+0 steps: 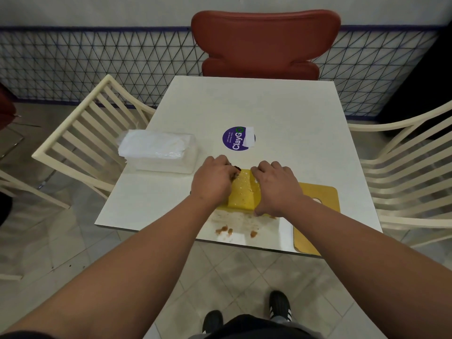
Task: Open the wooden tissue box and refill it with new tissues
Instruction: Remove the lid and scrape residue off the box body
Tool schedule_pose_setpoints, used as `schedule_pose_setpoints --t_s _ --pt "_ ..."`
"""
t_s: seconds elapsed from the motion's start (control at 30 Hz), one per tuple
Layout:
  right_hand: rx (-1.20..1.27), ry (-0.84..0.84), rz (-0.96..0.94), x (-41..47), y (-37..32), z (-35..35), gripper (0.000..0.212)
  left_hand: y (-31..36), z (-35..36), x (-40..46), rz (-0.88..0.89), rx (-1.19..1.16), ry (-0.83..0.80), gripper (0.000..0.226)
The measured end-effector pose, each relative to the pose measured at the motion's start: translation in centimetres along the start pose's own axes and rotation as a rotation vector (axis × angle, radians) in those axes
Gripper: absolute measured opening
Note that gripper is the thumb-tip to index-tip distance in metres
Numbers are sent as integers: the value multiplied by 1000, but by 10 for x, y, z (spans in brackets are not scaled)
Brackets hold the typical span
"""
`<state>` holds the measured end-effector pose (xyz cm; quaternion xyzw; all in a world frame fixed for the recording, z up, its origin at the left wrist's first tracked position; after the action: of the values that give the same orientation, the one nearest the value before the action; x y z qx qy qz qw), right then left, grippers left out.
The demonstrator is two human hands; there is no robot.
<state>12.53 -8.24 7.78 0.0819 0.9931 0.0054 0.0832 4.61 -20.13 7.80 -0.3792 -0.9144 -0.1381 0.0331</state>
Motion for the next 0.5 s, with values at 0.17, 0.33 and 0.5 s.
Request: schedule_pose_setpoints --t_s 0.17,0.33,0.5 --pt "5 2 0 1 1 0 98 -3 0 -2 22 6 -2 25" --pt "-11 -15 1 0 4 -2 108 -25 -2 -11 -57 -55 115 21" --pt "75 -72 45 -7 17 -5 120 -27 3 -17 -77 -109 165 20"
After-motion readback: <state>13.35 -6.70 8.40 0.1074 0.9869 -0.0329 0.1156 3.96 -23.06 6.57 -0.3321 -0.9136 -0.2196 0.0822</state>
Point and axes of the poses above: each hand's wrist, its own x-axis towards the middle knuckle, its own z-axis out of the palm, y = z × x, the point moved 5 cm from there along x, towards the middle knuckle, and after that the axes turned 4 degrees about z, right-handed, at the moved point
